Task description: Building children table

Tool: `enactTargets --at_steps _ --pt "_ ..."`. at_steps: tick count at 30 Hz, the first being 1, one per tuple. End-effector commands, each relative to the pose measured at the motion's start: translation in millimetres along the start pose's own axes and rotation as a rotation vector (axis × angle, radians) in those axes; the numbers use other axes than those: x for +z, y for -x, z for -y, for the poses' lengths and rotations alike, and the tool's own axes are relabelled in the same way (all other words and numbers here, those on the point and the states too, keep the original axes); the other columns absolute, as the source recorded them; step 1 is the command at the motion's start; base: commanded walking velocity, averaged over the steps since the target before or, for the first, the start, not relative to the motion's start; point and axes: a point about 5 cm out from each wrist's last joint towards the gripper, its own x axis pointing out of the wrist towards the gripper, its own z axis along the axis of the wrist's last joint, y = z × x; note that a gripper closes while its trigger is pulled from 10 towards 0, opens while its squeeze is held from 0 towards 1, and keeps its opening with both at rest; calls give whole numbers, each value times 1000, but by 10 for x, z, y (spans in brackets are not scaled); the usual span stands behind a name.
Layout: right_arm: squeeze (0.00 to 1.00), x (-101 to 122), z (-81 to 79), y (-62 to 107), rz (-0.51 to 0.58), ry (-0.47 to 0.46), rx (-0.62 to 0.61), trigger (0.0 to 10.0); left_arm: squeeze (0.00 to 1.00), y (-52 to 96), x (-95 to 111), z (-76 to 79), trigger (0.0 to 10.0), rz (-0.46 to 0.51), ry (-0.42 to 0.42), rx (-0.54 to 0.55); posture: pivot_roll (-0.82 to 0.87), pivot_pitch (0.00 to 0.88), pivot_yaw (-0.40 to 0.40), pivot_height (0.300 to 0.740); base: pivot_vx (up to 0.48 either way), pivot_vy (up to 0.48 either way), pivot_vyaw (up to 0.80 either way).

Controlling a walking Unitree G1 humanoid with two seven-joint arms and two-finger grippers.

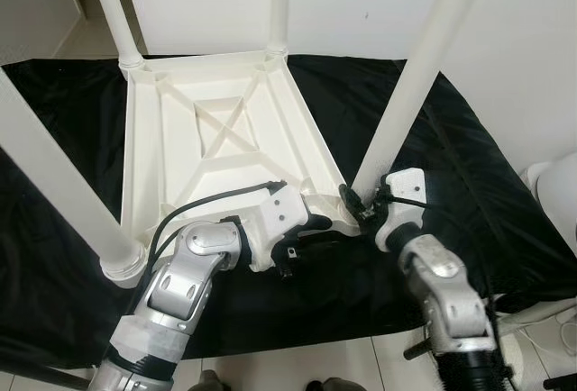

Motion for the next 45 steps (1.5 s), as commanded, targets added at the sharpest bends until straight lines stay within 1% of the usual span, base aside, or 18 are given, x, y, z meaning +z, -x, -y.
enactTargets --at_steps 1,2,4,6,10,11,14,15,16,19,21,22,23,26,28,29,35,45 --pt "0 -46 49 35 -28 15 -66 10000 0 -17 10 -14 10000 2 7 25 -124 44 4 740 0 0 0" --pt "0 -41 -13 41 -21 -8 -75 10000 0 -17 10 -14 10000 1 6 23 -124 45 7 740 0 0 0" --pt "0 -41 -13 41 -21 -8 -75 10000 0 -17 10 -14 10000 1 6 23 -124 45 7 740 0 0 0" --pt "0 -23 -110 43 -17 -35 -74 10000 0 -18 13 -15 10000 0 6 18 -125 47 9 740 0 0 0" --pt "0 13 -143 45 -19 -51 -82 10000 0 -22 18 -11 10000 0 5 14 -126 48 9 740 0 0 0" --pt "686 30 -127 48 -16 -52 -85 10000 0 -23 17 -6 10000 -1 7 13 -126 51 7 740 0 0 0" --pt "686 51 -117 55 -15 -50 -101 10000 0 -23 15 -1 10000 -1 8 11 -126 51 7 740 0 0 0" --pt "996 54 -116 59 -15 -52 -103 10000 0 -22 15 2 10000 -1 8 11 -126 51 7 740 0 0 0" --pt "1000 60 -110 70 -6 -59 -88 10000 0 -19 13 5 10000 -1 9 11 -126 53 4 740 0 0 0" --pt "1000 81 -67 88 21 -63 -65 10000 0 -17 11 11 10000 0 9 11 -127 56 1 740 0 0 0" --pt "1000 100 4 103 53 -45 -3 10000 0 -23 9 12 10000 0 11 9 -133 58 1 740 0 0 0" --pt "149 86 40 112 50 -49 37 10000 0 -27 10 11 10000 0 11 8 -133 58 1 740 0 0 0" --pt "0 67 64 123 43 -67 83 10000 0 -29 11 10 10000 0 10 7 -133 58 1 740 0 0 0" --pt "0 51 114 153 57 -45 201 10000 0 -24 5 -12 10000 -7 -4 12 -143 59 0 740 0 0 0" --pt "0 51 114 153 57 -45 201 10000 0 -24 5 -12 10000 -7 -4 12 -143 59 0 740 0 0 0" --pt "0 -10 194 151 22 -18 280 10000 0 2 -5 -51 10000 -15 -9 22 -144 60 1 740 0 0 0" --pt "0 -17 287 98 22 38 398 10000 0 23 3 -99 10000 -19 -14 30 -145 61 2 740 0 0 0" --pt "0 -9 303 64 27 51 423 10000 0 23 5 -101 10000 -19 -15 30 -145 61 2 740 0 0 0"
